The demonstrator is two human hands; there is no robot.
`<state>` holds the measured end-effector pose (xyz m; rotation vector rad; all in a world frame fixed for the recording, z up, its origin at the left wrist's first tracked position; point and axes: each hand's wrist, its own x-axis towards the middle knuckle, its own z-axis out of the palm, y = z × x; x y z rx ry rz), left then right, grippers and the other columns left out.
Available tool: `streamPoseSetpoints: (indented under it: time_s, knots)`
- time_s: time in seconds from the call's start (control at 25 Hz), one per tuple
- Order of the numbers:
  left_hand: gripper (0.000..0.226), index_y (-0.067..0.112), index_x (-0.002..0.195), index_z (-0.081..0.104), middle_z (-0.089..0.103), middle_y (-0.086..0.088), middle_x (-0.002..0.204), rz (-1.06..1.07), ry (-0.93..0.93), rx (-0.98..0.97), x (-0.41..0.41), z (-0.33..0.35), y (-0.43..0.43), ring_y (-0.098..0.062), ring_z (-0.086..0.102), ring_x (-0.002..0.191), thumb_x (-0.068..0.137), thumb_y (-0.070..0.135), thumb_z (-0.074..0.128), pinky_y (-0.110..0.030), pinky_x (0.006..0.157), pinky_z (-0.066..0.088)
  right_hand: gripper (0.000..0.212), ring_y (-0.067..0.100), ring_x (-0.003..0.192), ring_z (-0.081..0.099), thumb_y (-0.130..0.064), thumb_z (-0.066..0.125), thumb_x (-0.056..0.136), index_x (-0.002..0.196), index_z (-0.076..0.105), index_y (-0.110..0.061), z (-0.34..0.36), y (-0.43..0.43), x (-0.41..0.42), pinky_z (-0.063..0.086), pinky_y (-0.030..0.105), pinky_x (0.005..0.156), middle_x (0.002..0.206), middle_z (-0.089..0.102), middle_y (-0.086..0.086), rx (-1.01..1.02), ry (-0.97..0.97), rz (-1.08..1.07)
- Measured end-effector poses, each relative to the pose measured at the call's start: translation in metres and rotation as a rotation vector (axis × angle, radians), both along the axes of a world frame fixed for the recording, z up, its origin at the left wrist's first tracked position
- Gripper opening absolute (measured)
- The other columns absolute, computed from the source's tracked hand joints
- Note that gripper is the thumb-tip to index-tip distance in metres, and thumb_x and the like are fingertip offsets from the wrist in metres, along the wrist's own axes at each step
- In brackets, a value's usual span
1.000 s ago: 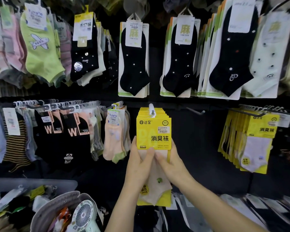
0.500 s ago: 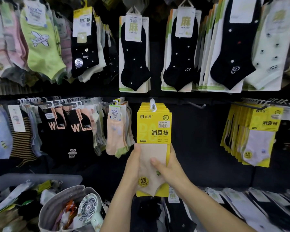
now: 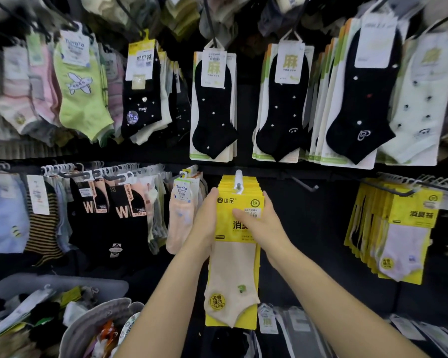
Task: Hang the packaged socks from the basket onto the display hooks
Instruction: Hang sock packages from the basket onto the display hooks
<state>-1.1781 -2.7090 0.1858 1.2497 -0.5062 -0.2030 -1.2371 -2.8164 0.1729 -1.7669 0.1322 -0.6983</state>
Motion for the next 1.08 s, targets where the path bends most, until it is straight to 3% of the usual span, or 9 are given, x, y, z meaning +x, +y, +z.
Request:
streamPoseSetpoints:
  time_s: [0.08,0.24,0.52,0.64,0.72,0.8,0.88,1.0,1.08]
  knots:
    - [0.048,0.037,0.068,0.072,0.071,0.015,0.062,0.057,-0.070,-0.016,-0.003,-0.009,-0.001,-0.002,0.069,0.059,0.099,0.036,0.036,-0.014,0.044,0.048,0.049,0.006,0.097,0.065,-0.025,0.068,0.083,0.126,0.045,-0.031,-0.004,-0.002,0.001,0.052,0.037,0.091,0.104,0.068,-0.011,-0.024,-0.006,-0.002]
    - [0.020,0.041,0.104,0.057,0.066,0.010,0.110,0.106,-0.248,0.049,0.002,-0.025,-0.008,-0.010,0.063,0.105,0.099,0.034,0.038,-0.031,0.091,0.051,0.057,0.006,0.099,0.063,-0.020,0.064,0.087,0.136,0.036,-0.026,-0.006,-0.005,0.008,0.052,0.032,0.088,0.109,0.065,-0.008,-0.029,-0.032,-0.002]
    - [0.019,0.029,0.111,0.053,0.065,0.010,0.104,0.094,-0.308,0.106,0.004,-0.026,-0.007,0.006,0.064,0.088,0.099,0.022,0.040,-0.014,0.073,0.051,0.059,0.009,0.107,0.059,-0.016,0.062,0.088,0.139,0.033,-0.023,-0.005,-0.010,0.007,0.047,0.022,0.084,0.116,0.060,-0.008,-0.105,0.003,-0.008]
    - [0.032,0.010,0.129,0.047,0.057,-0.006,0.127,0.179,-0.370,0.106,-0.010,-0.056,0.002,-0.008,0.056,0.114,0.097,0.015,0.045,-0.027,0.093,0.047,0.054,-0.011,0.104,0.054,-0.017,0.062,0.088,0.127,0.037,-0.044,-0.036,-0.016,-0.022,0.043,0.009,0.077,0.108,0.058,-0.033,-0.111,0.032,0.072]
    - [0.044,0.016,0.137,0.040,0.046,0.004,0.139,0.318,-0.331,0.136,-0.035,-0.098,0.008,0.005,0.046,0.122,0.095,0.025,0.050,-0.014,0.096,0.041,0.059,-0.021,0.107,0.046,-0.018,0.062,0.088,0.124,0.031,-0.051,-0.080,-0.020,-0.051,0.041,0.005,0.083,0.110,0.049,-0.045,-0.069,0.110,0.142]
    - [0.051,0.019,0.140,0.035,0.040,0.007,0.139,0.445,-0.261,0.219,-0.070,-0.150,0.010,0.010,0.040,0.121,0.093,0.032,0.052,-0.005,0.094,0.035,0.063,-0.002,0.120,0.042,-0.016,0.061,0.088,0.140,0.028,-0.031,-0.132,-0.028,-0.086,0.038,0.015,0.095,0.130,0.043,-0.022,0.000,0.233,0.140]
    - [0.052,0.016,0.140,0.033,0.037,0.000,0.141,0.438,-0.213,0.412,-0.104,-0.206,0.006,-0.010,0.038,0.129,0.094,0.032,0.050,-0.024,0.105,0.036,0.057,0.013,0.118,0.048,-0.010,0.059,0.089,0.141,0.034,-0.013,-0.188,-0.039,-0.127,0.041,0.017,0.092,0.133,0.047,0.004,0.058,0.411,0.082]
    - [0.052,0.013,0.141,0.032,0.037,-0.004,0.141,0.298,-0.089,0.646,-0.146,-0.283,0.002,-0.019,0.042,0.125,0.095,0.031,0.049,-0.036,0.105,0.038,0.031,0.033,0.106,0.058,-0.004,0.059,0.089,0.118,0.054,0.004,-0.262,-0.058,-0.180,0.049,0.029,0.084,0.116,0.058,0.024,0.077,0.666,-0.090]
    - [0.050,0.007,0.138,0.036,0.043,-0.010,0.137,0.219,0.015,0.731,-0.173,-0.330,-0.005,-0.021,0.047,0.120,0.093,0.023,0.053,-0.034,0.103,0.039,0.016,0.028,0.093,0.060,-0.014,0.059,0.090,0.097,0.062,0.000,-0.309,-0.063,-0.207,0.050,0.036,0.083,0.098,0.062,0.023,-0.062,0.954,-0.123]
